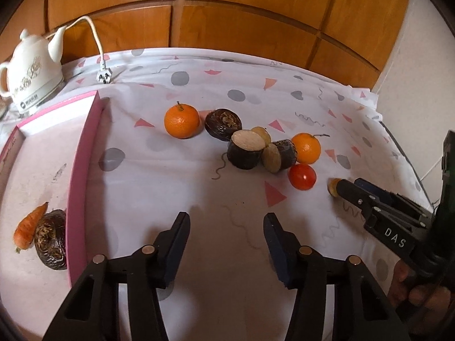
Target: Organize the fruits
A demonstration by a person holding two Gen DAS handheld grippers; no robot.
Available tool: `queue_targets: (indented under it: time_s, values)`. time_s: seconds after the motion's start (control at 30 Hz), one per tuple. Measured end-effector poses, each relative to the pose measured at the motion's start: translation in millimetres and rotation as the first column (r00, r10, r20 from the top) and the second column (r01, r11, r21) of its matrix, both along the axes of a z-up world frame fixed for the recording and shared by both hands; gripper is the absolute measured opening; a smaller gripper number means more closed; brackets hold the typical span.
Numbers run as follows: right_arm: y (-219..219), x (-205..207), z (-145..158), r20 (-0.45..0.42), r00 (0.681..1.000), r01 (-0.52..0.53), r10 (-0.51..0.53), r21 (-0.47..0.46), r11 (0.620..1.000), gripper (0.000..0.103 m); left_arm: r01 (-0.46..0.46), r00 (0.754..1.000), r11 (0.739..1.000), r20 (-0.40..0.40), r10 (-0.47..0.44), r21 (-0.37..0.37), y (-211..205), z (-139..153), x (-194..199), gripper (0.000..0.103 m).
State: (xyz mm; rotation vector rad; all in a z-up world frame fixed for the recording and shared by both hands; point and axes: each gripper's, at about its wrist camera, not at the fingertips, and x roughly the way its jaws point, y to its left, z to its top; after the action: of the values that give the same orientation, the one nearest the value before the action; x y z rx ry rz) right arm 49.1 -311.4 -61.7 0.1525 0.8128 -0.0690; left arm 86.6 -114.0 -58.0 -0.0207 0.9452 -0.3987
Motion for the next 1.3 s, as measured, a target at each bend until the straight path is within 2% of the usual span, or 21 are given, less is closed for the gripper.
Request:
queue_targets:
  time_s: [0.03,0.1,0.17,0.3,0.63,0.8,0.93,1.3]
  values:
    - [1,2,0,0.002,1.0,-0.002,0.002,-0.003,1.0,0.038,-0.009,1.0,1.0,-0.001,0.009,-0.003,1,0,2,0.054]
    - [5,6,-1,0.012,1.0,-0.005,0.005,-0.034,0.999,0.029,-0.022,1.0,1.0,0.001,0.022,-0.002,1,0,7,0.054]
    - [7,10,-2,0.012,1.0,-0.01,0.01,-0.052,0.999,0.025,-0.032,0.999,0.999,0.012,0.032,-0.006,1,0,12,0.054]
    - [9,11,-4,0.021,1.0,-0.012,0.013,-0.065,0.998,0.025,-0.045,0.998,0.999,0.051,0.045,0.002,-1,1,19,0.055]
    - [6,12,-9,0.022,0.999,-0.023,0.023,-0.035,0.999,0.025,-0.057,0.998,0.997,0.0,0.057,-0.05,-8,1,44,0.057]
    - [6,12,-10,0.023,0.999,-0.023,0.024,-0.026,0.999,0.025,-0.154,0.988,0.986,-0.007,0.154,-0.06,9,5,60,0.057]
    - [6,12,-12,0.021,0.999,-0.024,0.024,-0.025,0.999,0.025,-0.196,0.981,0.979,-0.011,0.195,-0.065,19,8,77,0.057]
    - [2,14,-14,0.008,1.0,-0.005,0.005,-0.01,1.0,0.025,-0.205,0.979,0.979,0.011,0.205,-0.004,9,2,113,0.057]
